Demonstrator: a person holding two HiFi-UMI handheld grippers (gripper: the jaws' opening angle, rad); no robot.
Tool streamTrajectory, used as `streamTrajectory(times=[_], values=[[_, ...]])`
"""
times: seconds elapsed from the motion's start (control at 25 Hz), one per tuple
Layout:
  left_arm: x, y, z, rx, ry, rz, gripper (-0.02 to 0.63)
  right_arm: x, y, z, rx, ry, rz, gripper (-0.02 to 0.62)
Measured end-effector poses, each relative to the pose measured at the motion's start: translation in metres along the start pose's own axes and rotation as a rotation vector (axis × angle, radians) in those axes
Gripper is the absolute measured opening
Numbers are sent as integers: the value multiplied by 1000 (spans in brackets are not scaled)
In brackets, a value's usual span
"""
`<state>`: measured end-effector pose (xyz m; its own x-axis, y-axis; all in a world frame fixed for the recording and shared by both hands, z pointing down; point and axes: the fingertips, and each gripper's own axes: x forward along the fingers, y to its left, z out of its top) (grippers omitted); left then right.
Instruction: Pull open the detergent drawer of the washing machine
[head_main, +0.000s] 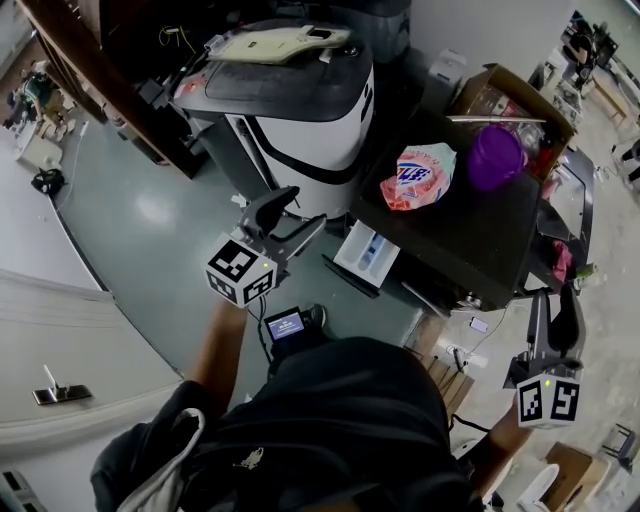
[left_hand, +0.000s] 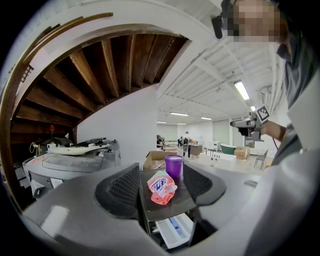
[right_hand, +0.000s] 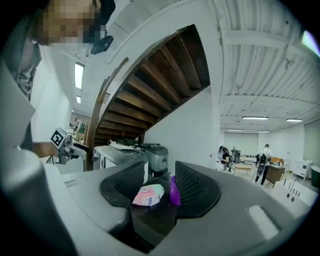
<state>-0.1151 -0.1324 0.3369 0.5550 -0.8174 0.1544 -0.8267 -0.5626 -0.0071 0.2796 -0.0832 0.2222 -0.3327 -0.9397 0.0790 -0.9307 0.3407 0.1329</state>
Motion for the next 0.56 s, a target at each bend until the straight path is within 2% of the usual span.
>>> streamTrajectory(times=[0.28, 0.4, 0.56], values=[[-7, -6, 1, -2, 7, -5, 299, -5, -1, 0, 12, -10, 6, 192], [-38, 5, 5, 16, 64, 36, 298, 4, 19, -16, 77, -29, 60, 192], [-75, -19, -24, -36, 158, 83, 298, -11, 39, -53, 125, 80, 134, 192]])
